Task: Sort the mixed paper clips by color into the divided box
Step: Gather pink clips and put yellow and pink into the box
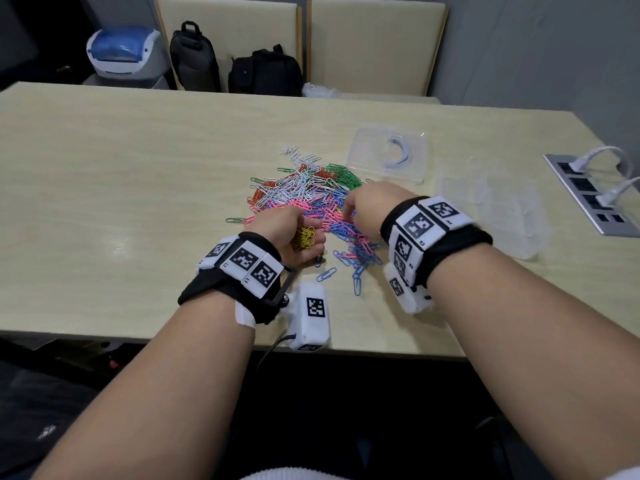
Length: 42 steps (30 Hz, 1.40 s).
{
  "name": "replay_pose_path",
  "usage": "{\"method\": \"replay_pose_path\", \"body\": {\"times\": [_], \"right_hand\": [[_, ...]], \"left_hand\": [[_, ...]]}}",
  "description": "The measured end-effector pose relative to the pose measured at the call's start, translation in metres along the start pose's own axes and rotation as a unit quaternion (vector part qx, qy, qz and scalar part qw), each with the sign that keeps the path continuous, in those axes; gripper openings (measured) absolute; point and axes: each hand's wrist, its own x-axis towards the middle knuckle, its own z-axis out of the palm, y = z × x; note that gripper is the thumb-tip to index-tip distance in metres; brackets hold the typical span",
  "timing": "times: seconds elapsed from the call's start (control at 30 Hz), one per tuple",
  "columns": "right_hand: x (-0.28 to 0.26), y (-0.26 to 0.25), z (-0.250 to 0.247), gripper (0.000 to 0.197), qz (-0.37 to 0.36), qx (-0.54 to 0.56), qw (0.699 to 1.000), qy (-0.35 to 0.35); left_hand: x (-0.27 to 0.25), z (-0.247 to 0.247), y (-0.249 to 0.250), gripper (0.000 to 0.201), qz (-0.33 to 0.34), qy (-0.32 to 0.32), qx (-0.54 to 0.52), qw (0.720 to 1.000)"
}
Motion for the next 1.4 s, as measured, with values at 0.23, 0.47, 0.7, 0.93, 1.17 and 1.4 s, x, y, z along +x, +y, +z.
{"method": "replay_pose_path", "body": {"times": [0.23,0.47,0.7,0.93,1.17,1.4], "right_hand": [[-0.001,0.007,-0.002,0.028,0.041,0.024,0.999,0.011],[0.024,-0.005,0.003,0.019,0.046,0.020,0.999,0.015],[0.060,-0.012,0.011,0.033,0.098,-0.031,0.993,-0.059],[0.023,-0.003,-0.007,0.034,0.066,-0.033,0.997,0.010],[0.011,0.008,-0.028,0.028,0.014,-0.004,1.000,-0.009],[0.004,-0.013,-0.031,0.024,-0.058,0.085,0.995,-0.019]], "left_hand": [[0.000,0.003,-0.002,0.041,0.002,-0.005,0.011,1.000],[-0.005,0.006,-0.002,0.042,0.001,-0.014,0.019,1.000],[-0.006,0.005,0.001,0.041,0.007,-0.011,0.036,0.999],[-0.002,0.002,0.005,0.042,0.013,-0.012,0.033,0.999],[0.003,0.007,0.007,0.042,0.018,-0.005,0.028,0.999],[0.007,0.013,0.004,0.026,0.017,-0.004,-0.038,0.999]]}}
